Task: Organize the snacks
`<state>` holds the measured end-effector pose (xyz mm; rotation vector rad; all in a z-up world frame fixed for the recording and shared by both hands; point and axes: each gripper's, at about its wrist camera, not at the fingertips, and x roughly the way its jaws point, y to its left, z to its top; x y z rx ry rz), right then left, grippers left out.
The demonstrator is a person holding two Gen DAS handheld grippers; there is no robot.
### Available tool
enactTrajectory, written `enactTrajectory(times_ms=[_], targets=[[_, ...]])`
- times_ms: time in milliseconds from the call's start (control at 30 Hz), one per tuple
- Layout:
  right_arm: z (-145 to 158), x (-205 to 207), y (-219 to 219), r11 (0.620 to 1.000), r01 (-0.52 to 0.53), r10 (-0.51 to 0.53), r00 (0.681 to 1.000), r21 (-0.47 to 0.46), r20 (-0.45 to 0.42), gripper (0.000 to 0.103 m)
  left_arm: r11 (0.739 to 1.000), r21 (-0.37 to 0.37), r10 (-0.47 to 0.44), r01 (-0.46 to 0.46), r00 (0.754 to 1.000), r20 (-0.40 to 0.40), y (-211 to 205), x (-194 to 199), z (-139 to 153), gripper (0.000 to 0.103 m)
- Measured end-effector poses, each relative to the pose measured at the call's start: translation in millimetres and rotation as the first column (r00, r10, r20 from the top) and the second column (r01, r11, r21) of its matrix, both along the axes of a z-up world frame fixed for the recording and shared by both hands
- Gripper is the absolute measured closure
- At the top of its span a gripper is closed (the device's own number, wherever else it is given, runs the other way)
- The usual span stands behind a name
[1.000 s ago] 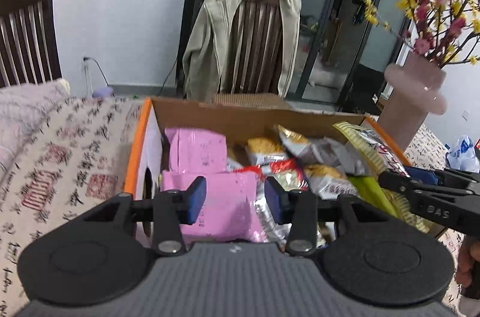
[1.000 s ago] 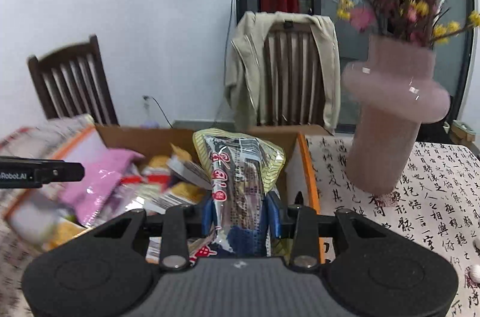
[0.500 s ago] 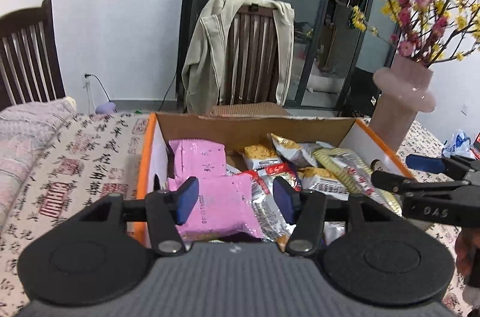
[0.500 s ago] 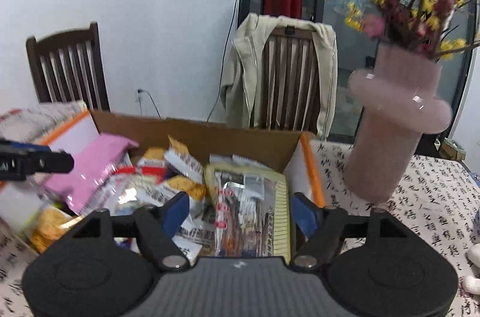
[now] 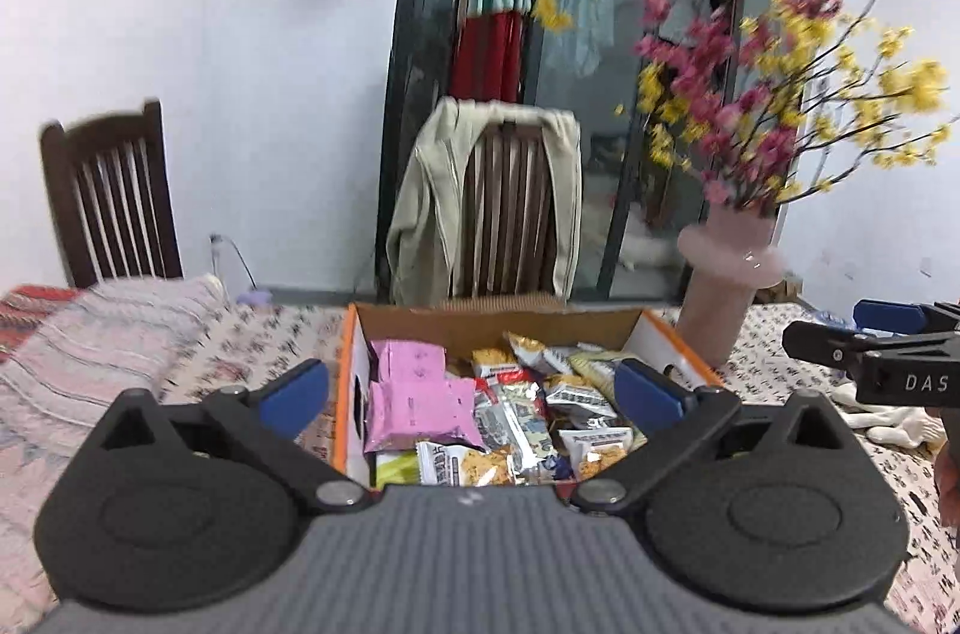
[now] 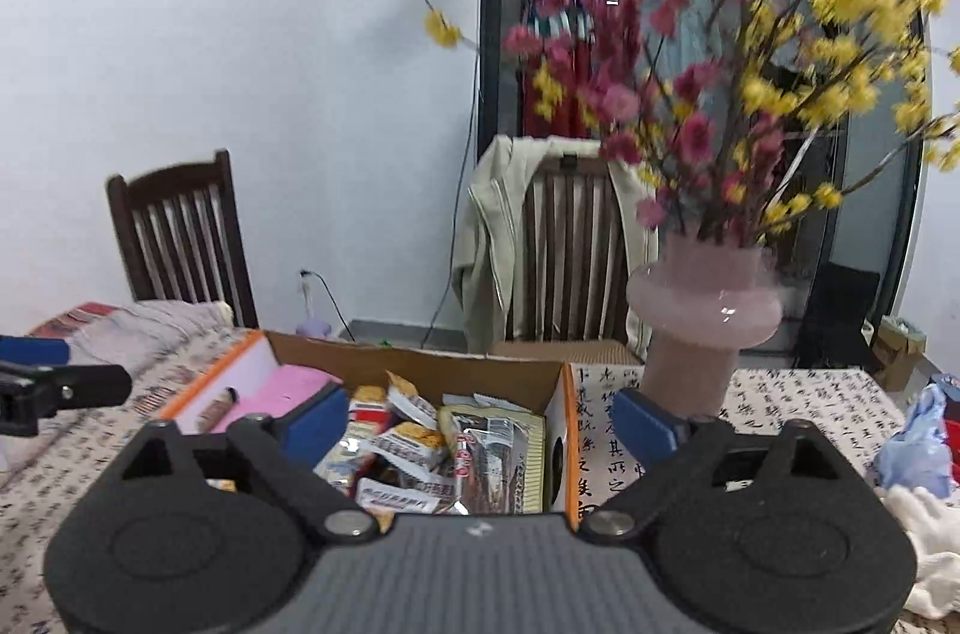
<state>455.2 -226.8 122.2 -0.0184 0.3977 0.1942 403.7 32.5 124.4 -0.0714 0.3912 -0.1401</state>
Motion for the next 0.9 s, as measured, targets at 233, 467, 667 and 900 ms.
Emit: enactTrajectory(times_ms=[233,467,667,900], targets=[[14,-66,-13,0.998,-0.013,0.010,0.998,0.056,0.062,0.000,0.999,0.038,-0.006,0.002,0.996,0.089,-9,-68,15,0.000],[20,-119,-18,0.998,-0.028,0.022,0.995,0.064,0.100,0.000,0.999,0.031,0.011,-0.015,0.991,0.134,-12,-119,23,0.000],[12,-159,-19,0.995,-0.050,0.040,0.992,0.083,0.121,0.000,0.999,0.041,0.011,-0.018,0.987,0.162,-16,-168,16,0.000],[-4,-205,-19,0.993,-0.065,0.051,0.988,0.095,0.146,0.000,0.999,0.040,0.014,-0.021,0.986,0.168,-20,-221,-2,0.000]])
